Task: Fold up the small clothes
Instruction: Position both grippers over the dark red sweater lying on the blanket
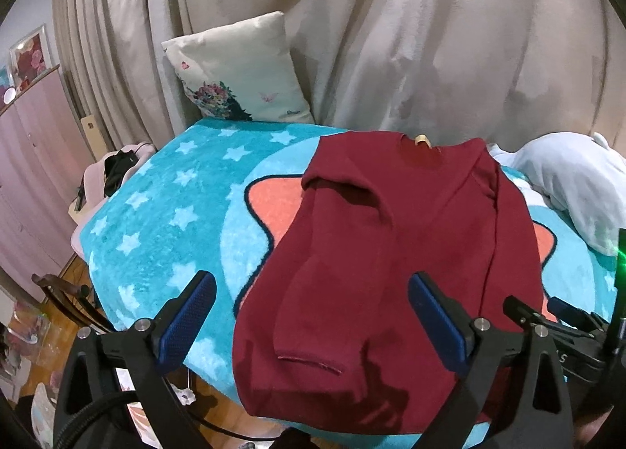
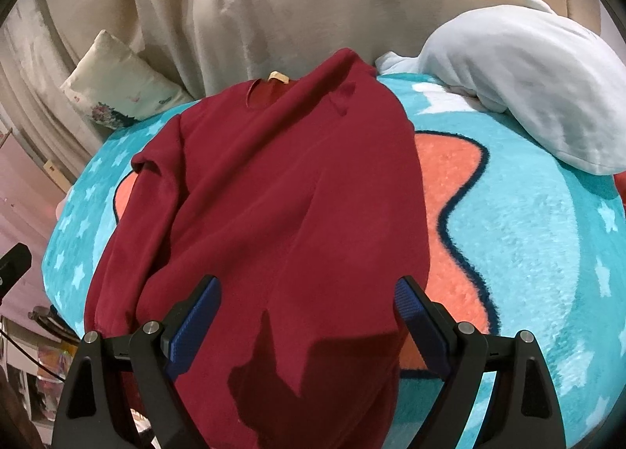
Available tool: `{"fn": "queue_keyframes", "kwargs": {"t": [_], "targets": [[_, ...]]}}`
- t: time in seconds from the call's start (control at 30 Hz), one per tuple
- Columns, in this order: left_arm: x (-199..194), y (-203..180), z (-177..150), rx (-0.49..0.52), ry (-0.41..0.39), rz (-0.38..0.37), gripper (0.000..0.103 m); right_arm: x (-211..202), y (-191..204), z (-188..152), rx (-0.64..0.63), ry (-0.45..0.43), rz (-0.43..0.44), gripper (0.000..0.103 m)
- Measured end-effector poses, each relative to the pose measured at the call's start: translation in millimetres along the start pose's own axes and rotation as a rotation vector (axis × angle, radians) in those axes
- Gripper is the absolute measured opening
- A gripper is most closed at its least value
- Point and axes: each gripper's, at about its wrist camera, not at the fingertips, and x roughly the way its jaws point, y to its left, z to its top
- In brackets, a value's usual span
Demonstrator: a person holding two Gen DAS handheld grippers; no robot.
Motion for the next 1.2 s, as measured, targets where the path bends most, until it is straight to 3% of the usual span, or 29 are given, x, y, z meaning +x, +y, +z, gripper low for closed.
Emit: {"fn": "queue_keyframes", "kwargs": {"t": [0.8, 1.2], "targets": [[-6, -3, -15, -0.017, 0.047, -0.001, 0.098, -8, -6, -15, -0.002, 0.005, 0.016, 0.093], [5, 25, -10, -0.064, 0.053, 0.034, 0.098, 6, 11, -14, -0.028, 0.042, 0.039, 0.093]]}}
